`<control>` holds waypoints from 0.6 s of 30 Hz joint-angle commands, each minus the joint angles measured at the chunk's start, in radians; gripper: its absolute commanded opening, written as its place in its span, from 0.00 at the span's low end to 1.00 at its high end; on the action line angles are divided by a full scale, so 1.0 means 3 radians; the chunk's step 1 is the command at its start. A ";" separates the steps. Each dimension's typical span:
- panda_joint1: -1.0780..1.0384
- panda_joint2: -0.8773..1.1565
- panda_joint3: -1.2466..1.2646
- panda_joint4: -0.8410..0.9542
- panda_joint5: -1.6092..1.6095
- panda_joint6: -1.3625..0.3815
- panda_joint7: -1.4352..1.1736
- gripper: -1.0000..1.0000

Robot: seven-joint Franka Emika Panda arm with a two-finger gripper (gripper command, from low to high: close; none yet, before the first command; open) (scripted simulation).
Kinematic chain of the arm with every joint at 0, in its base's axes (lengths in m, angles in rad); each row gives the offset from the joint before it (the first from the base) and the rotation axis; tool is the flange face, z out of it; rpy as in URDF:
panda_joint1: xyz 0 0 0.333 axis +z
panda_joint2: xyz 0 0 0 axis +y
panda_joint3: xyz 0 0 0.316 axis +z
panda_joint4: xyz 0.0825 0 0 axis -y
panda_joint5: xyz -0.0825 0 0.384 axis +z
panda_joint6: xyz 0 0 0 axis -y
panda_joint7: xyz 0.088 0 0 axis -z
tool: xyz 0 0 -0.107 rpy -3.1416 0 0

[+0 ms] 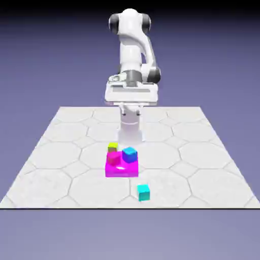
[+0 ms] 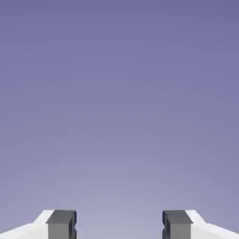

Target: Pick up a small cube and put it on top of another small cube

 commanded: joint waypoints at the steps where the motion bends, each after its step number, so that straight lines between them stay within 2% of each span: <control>1: 0.0021 0.0121 -0.0054 0.0073 0.0108 -0.0145 0.0023 0.50; 18: 0.0369 0.2168 -0.0969 0.1307 0.1945 -0.2610 0.0416 0.50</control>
